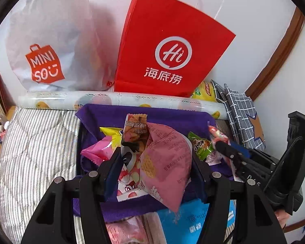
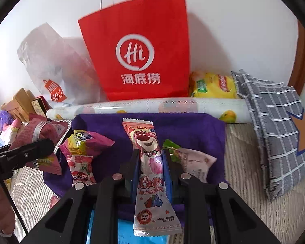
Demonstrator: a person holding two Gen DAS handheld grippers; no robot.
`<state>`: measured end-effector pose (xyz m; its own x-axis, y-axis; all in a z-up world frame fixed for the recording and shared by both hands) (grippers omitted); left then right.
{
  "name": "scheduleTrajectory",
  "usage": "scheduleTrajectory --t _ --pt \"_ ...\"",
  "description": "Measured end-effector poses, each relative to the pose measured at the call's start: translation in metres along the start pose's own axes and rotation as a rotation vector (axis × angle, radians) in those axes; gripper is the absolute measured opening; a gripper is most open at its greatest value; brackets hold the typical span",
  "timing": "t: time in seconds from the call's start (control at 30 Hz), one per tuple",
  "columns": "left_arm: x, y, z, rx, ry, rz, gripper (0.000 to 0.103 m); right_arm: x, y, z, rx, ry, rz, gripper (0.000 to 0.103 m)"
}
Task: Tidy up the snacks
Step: 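Carry the pink bag with the left tool while the right tool carries the bear-print packet over the towel, then open both tools to release the pink bag and bear-print packet onto the towel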
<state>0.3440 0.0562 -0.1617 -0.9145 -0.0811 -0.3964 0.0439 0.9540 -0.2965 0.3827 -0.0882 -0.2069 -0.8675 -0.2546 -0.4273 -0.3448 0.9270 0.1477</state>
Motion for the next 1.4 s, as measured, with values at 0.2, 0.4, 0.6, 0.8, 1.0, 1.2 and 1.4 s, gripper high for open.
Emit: scheduleTrajectory --t 0.2,0.4,0.6,0.8,1.0,1.2,1.4 --pt "-0.005 0.004 0.018 0.009 0.02 -0.003 0.061 0.0 -0.003 0.029 -0.05 0.073 0.014 0.021" --pt "-0.01 0.002 0.03 0.017 0.034 0.005 0.061 0.001 -0.005 0.041 -0.048 0.105 0.01 0.023" --pt "-0.018 -0.003 0.04 0.016 0.034 0.017 0.061 0.001 -0.004 0.04 -0.042 0.103 0.0 0.023" --pt "-0.022 -0.007 0.053 0.016 0.049 0.018 0.061 -0.001 -0.002 0.022 -0.046 0.051 -0.02 0.032" --pt "-0.024 -0.01 0.059 -0.001 0.047 0.03 0.065 0.004 -0.007 0.007 -0.029 0.031 -0.016 0.033" --pt "-0.026 -0.009 0.053 -0.014 0.046 0.007 0.081 0.016 -0.016 -0.002 -0.025 0.033 0.019 0.033" --pt "-0.015 -0.009 0.035 -0.027 0.036 0.011 0.081 0.032 -0.016 -0.014 -0.007 0.032 0.028 0.035"
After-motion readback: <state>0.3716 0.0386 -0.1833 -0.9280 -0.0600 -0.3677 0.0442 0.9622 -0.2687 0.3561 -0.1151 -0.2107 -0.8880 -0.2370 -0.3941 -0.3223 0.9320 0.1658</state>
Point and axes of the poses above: each gripper's, at about its wrist camera, not at the fingertips, and z roughly the way its jaws point, y to its left, x to its underside, the point moved 9 cm from there along z, roughly the way its jaws point, and after that the axes turned 15 degrees about y, right-handed, at the moved point
